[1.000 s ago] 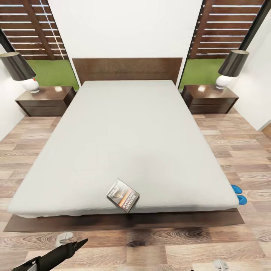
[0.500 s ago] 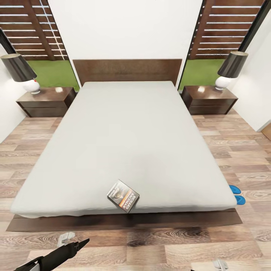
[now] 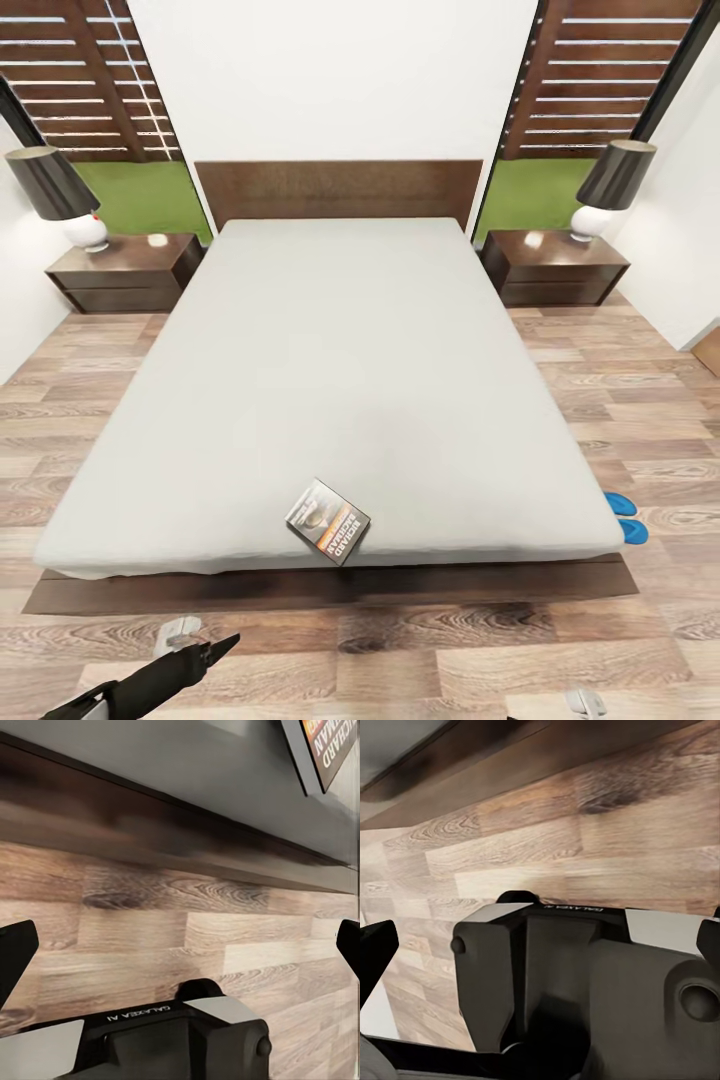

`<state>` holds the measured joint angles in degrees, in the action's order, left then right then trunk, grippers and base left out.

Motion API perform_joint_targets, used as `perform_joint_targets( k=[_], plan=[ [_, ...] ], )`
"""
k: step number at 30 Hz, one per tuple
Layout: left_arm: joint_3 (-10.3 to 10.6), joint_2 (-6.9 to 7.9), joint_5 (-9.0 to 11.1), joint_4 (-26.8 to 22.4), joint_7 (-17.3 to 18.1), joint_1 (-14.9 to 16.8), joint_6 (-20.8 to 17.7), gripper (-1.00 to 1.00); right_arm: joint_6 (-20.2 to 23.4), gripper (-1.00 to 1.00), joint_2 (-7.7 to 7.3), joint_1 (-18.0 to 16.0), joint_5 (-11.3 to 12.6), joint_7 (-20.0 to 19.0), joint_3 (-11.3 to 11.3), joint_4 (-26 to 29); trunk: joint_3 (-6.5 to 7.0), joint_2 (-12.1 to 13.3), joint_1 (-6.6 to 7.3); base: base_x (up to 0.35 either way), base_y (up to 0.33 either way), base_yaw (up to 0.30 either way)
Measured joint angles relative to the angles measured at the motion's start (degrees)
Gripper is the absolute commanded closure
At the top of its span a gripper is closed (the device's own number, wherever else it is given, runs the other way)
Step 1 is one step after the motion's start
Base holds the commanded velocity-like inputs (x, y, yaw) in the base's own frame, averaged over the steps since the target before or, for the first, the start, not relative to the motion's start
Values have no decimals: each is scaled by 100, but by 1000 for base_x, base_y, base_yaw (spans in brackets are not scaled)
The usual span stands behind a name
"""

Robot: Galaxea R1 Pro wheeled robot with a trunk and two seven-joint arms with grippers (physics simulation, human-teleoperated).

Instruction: In the bedroom, move the book from the bed onto either nightstand, and place the two sandals side by side next to the bed.

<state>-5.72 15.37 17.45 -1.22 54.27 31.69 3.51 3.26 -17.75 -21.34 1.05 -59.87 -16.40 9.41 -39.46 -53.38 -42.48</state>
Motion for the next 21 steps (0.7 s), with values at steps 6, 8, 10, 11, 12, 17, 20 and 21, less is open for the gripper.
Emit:
perform_joint_targets(
  k=[6,8,10,11,12,17,20,21],
  plan=[
    [0,-8,0,0,0,0,0,-100,0,-100,0,0,-1,-16,0,0,37,82,45,0,0,0],
    [-4,-8,0,0,0,0,0,-100,0,-100,0,0,-1,-14,0,0,37,82,45,0,0,33],
    [-3,-8,1,-1,0,-1,0,-100,0,-100,0,-1,-5,-14,1,-1,36,82,45,0,0,132],
    [-2,-8,1,-1,0,-1,0,-100,0,-100,0,-1,-7,-15,1,-1,34,82,45,0,0,176],
    [0,-8,1,-1,-1,-1,0,-100,0,-100,0,-1,-8,-17,3,-1,32,82,45,0,0,191],
    [0,-8,1,-2,0,-1,0,-100,0,-100,0,-2,-9,-20,2,-2,21,82,45,0,0,208],
    [0,-8,1,-2,1,-1,0,-100,0,-100,0,-2,-10,-20,2,-2,14,82,45,0,0,213],
    [1,-8,1,-2,1,-1,0,-100,0,-100,0,-2,-10,-20,2,-2,11,82,45,0,0,213]
  ],
)
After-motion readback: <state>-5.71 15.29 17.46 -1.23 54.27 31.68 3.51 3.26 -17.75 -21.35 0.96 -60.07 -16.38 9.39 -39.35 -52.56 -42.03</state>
